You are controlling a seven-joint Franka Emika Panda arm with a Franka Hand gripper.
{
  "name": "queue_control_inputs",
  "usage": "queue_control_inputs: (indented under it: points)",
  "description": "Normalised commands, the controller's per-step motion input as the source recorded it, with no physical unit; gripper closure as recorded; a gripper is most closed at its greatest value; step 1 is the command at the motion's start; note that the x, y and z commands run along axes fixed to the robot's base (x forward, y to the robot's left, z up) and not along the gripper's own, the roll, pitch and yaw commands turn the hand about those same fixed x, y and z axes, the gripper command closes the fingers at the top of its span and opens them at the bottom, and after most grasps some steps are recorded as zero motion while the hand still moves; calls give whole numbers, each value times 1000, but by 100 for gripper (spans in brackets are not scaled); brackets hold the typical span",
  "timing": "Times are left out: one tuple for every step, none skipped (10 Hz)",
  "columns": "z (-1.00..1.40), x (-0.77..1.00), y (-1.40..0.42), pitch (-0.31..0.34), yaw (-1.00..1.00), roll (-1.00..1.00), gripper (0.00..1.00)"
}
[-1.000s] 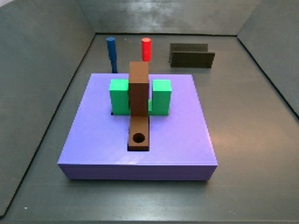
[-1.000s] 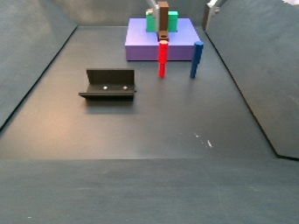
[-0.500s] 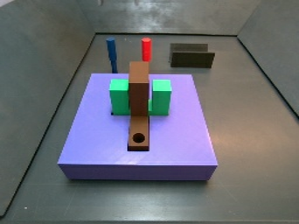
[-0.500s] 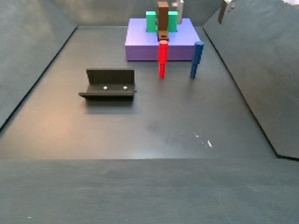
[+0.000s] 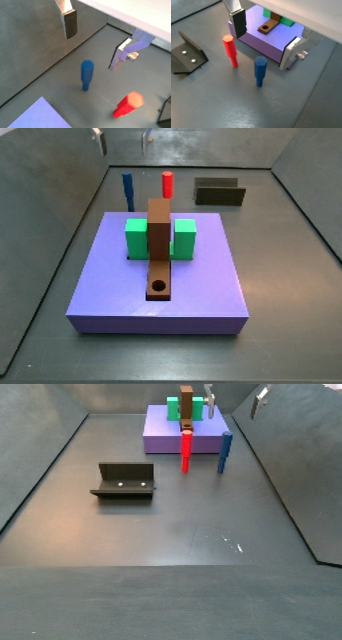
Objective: Pick up the blue object. Move up. Move to above the board. Insert the blue object.
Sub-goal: Pick up the blue object.
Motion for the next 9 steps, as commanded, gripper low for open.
queue_control_inputs:
  points:
    - [-249,0,-134,0,0,66,0]
    - [-271,-11,-40,0,31,93,0]
    - [-229,-109,-60,0,77,99,0]
    - [-240,-100,-183,0,114,174,0]
    - [-246,-83,-134,0,126,173,0]
    - [-249,-74,-80,0,129,156,0]
    - [-217,0,0,0,154,169,0]
    - [-229,0,0,0,146,137,0]
    - [-234,-3,0,0,143,123,0]
